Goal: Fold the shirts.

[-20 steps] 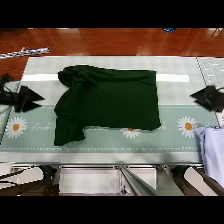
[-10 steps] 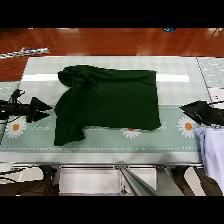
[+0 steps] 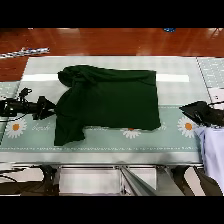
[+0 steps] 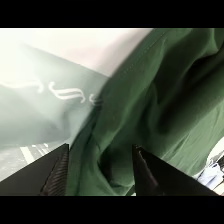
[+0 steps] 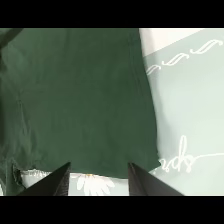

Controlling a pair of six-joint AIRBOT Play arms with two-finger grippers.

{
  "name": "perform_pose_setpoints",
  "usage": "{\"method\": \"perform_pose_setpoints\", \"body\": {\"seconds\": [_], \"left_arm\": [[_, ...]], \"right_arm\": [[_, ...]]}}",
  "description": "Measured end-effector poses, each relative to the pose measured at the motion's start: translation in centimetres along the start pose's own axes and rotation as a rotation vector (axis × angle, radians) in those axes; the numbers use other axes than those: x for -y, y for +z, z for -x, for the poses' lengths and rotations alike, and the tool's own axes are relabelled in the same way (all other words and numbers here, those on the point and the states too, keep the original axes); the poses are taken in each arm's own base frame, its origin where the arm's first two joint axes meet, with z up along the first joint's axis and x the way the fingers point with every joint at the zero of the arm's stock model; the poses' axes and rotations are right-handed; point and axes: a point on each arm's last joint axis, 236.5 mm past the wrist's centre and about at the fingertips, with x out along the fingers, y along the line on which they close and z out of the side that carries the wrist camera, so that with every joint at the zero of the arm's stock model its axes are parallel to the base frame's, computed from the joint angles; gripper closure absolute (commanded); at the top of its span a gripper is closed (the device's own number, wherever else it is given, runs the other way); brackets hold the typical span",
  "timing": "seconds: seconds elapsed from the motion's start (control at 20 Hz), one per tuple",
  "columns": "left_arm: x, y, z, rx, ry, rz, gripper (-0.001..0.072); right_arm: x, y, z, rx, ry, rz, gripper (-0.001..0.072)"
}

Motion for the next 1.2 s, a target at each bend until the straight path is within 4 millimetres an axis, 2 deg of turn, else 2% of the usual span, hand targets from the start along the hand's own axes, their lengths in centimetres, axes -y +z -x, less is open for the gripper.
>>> {"method": "perform_pose_setpoints", "body": {"seconds": [0.2,0.25,0.3,0.35,0.4,0.55,0.75,0.85,1.0,1.2], "left_arm": [[0.2,-0.2,-0.5,-0.008,0.014,0.009,0.0229],[0.2,-0.3,-0.6,-0.013,0.023,0.011,0.0295],[0.1,-0.4,-0.8,-0.015,0.034,0.012,0.0409],[-0.1,-0.5,-1.0,-0.02,0.05,0.012,0.0621],[-0.5,-0.7,-1.2,-0.027,0.073,0.008,0.0688],[-0.7,-1.2,-1.5,-0.05,0.098,-0.007,0.0688],[-0.7,-1.5,-1.4,-0.067,0.116,-0.025,0.0688],[-0.7,-1.5,-1.3,-0.071,0.122,-0.037,0.0688],[-0.7,-1.5,-1.3,-0.071,0.124,-0.045,0.0688],[-0.6,-1.5,-1.2,-0.069,0.124,-0.049,0.0688]], "right_arm": [[0.0,0.1,0.0,0.003,-0.001,-0.006,0.0295],[0.0,0.1,0.0,0.004,-0.001,-0.007,0.0295],[0.0,0.1,0.0,0.004,-0.001,-0.008,0.0295],[0.0,0.1,0.0,0.005,-0.002,-0.01,0.0295],[0.1,0.1,0.0,0.005,-0.004,-0.009,0.0295],[1.9,-0.3,0.1,-0.013,-0.078,0.004,0.0295],[7.5,-2.6,0.7,-0.096,-0.305,-0.032,0.0295],[9.1,-4.2,0.5,-0.139,-0.35,-0.075,0.0295],[10.2,-6.8,-1.0,-0.219,-0.336,-0.143,0.0295],[9.2,-8.7,-3.9,-0.308,-0.256,-0.175,0.0295]]}}
